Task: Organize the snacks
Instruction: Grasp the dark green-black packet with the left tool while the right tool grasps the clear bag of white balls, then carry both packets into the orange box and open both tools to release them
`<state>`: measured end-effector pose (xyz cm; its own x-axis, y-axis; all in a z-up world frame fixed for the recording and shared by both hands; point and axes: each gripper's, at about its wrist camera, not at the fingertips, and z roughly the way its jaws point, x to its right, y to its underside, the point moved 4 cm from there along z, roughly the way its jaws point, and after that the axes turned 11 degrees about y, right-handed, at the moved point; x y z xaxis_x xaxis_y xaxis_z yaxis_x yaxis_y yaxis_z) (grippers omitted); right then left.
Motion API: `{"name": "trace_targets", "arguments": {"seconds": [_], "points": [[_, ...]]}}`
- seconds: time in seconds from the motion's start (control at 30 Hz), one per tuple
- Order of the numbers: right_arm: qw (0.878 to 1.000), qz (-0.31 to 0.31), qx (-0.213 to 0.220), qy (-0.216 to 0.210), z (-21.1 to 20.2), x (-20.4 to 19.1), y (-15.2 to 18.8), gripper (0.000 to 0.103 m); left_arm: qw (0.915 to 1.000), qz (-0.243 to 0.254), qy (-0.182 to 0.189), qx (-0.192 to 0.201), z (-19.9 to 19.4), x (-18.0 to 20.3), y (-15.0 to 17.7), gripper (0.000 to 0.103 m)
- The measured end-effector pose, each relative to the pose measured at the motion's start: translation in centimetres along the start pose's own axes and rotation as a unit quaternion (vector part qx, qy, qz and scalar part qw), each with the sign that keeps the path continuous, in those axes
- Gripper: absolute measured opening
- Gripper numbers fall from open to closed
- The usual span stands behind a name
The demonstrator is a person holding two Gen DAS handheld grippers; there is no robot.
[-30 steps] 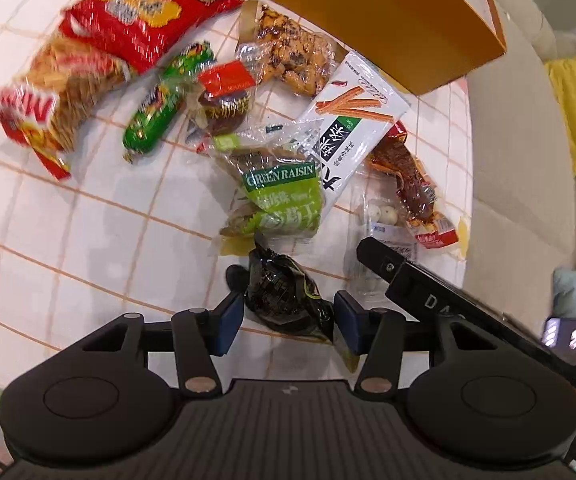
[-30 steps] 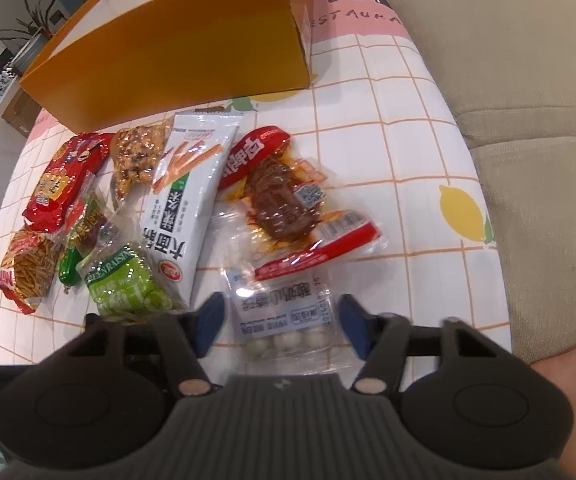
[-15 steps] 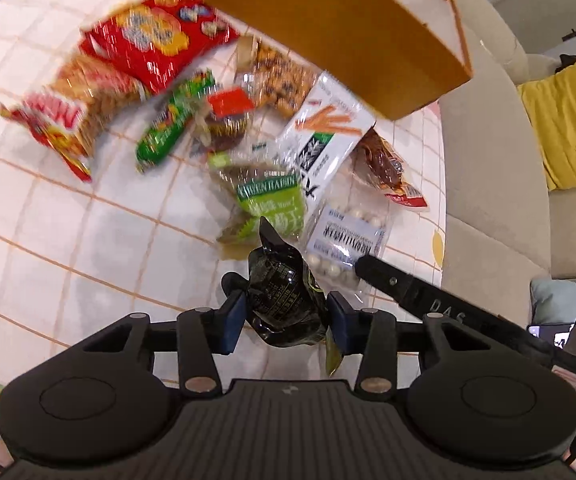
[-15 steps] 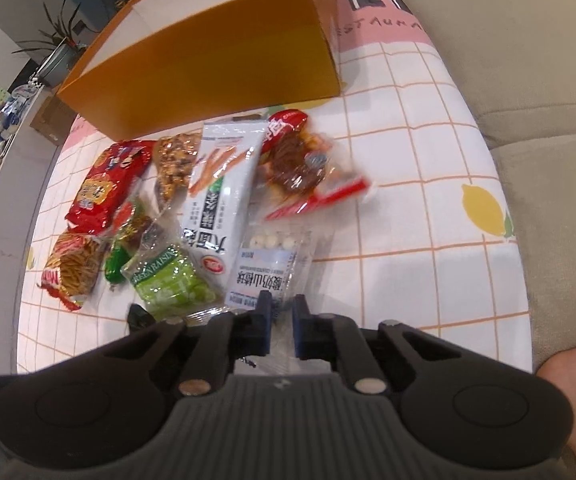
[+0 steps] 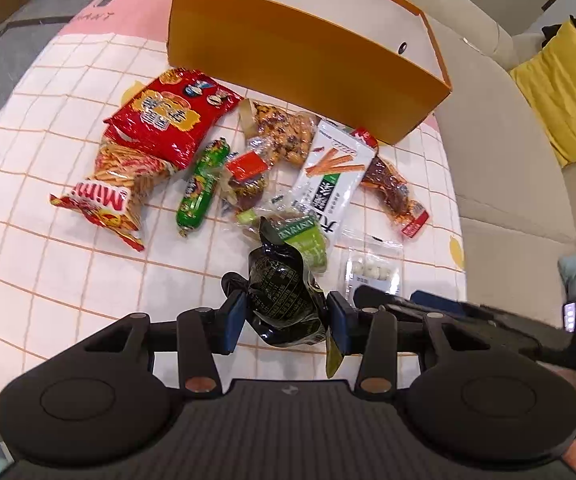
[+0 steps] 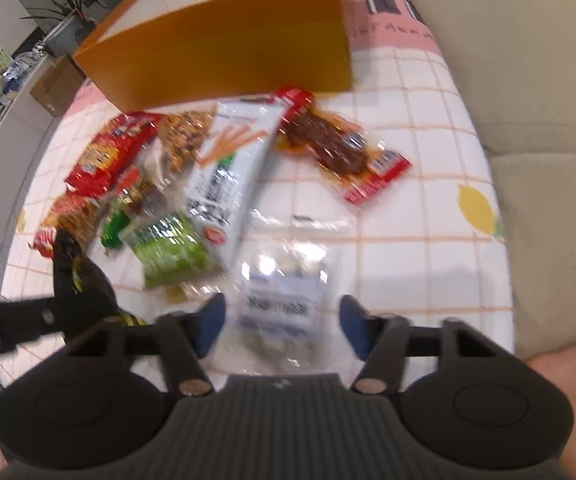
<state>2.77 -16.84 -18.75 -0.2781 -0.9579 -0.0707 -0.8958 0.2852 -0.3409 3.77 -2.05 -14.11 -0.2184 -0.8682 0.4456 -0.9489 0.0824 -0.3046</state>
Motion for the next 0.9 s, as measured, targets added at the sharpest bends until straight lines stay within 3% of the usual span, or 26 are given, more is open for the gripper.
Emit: {"name": "trace_targets", "arguments": {"seconds": [0.23, 0.53, 0.73, 0.9], "points": [[0.999, -0.019, -0.015, 0.040, 1.9, -1.5, 0.5, 0.064, 1.0000, 0.004, -0.004, 0.002, 0.0, -0.5, -0.3, 0.050], [0.998, -0.033, -0.015, 0.056, 1.7, -2.0, 0.6, 0.053, 0.9999, 0.008, 0.000, 0.007, -0.4, -0.4, -0.7, 0.050], [0.998, -0.030, 0.003, 0.051, -1.1, -1.7, 0.6, 0.052, 0.9993, 0.021, 0.010, 0.029, -2.6, 0.6, -1.1, 0.050], [0.998, -0.019, 0.042, 0.038, -5.6, -1.1, 0.2, 0.052, 0.9972, 0.047, 0.018, 0.056, -5.2, 2.0, -2.1, 0.050]]}}
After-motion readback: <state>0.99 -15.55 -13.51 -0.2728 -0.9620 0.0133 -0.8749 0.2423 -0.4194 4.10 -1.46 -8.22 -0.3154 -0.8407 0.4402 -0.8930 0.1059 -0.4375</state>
